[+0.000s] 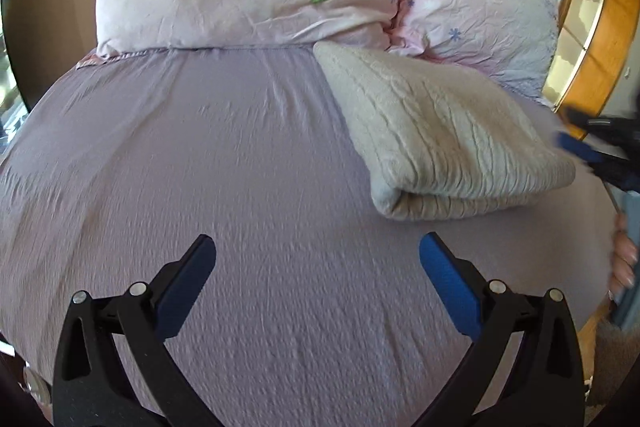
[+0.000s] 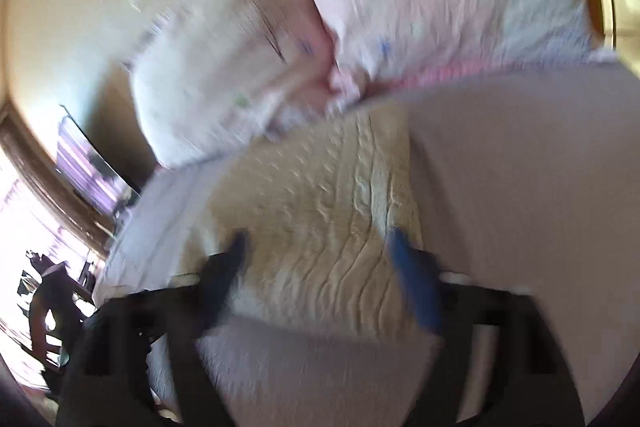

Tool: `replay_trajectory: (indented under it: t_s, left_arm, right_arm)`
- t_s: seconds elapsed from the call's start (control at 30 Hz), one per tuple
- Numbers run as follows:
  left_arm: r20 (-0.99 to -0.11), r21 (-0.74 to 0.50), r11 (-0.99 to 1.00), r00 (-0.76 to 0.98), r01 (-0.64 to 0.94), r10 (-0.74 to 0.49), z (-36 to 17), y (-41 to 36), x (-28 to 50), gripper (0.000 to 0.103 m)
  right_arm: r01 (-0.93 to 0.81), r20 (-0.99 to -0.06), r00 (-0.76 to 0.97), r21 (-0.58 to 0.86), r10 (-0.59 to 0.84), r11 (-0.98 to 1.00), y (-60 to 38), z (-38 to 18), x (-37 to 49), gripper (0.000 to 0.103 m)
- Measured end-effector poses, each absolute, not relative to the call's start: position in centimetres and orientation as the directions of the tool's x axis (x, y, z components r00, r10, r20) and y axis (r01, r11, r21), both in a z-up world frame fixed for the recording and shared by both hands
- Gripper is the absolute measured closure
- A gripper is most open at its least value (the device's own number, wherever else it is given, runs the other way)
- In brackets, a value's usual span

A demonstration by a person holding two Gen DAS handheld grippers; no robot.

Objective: Fold small clothes

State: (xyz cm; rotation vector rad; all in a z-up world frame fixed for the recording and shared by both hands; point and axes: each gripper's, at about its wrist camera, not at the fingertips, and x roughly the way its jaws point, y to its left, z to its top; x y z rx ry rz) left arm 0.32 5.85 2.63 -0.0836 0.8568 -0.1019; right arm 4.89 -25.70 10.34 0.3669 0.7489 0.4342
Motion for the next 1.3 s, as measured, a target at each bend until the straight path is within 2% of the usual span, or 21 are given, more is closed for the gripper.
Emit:
replay_trajectory:
  t_s: [0.07,0.23,0.33,0.5,0.77,1.3]
  left_arm:
    - [-0.768,-0.109,0.992,0.628,0.060,-0.123,2.2,5.3,0.4,0.002]
    - [-0.815,-0.058,0.995,0.572,0.083,-0.096,0.9,3.2,0.7,0.002]
    - [-0.821,0.010,0.996,0.570,0.084,-0.039,0.5,2.2,0.8,0.002]
    - [-0.831,0.002,0.999,0.555,0.046,-0.024,0.5,2.3,0.9,0.002]
    - [-0.841,0.003,1.000,0.541,0.020,-0.008,0.6,2.4,1.0,0.002]
    - [-0.834,0.005,1.000,0.552,0.015,-0.004,0.5,2.5,0.8,0.002]
  right_arm:
    - [-0.265,-0.547,0.692,0.414,0.471,0.871,-26.2,11.0,1.9,0.003]
    - [-0.199,-0.677,0.657,0.271,0.333,0.942,-23.1,8.1,-0.8,0.001]
    - [-0.210,-0.710,0.645,0.191,0.283,0.959,-19.6,5.2,0.2,0.001]
    - [-0.220,-0.763,0.612,0.089,0.208,0.972,-17.2,2.6,1.4,0.001]
    - [-0.157,-0.789,0.603,0.027,0.117,0.987,-16.8,1.5,1.0,0.001]
    - [-0.130,-0.789,0.606,0.024,0.099,0.991,-16.7,1.5,0.5,0.001]
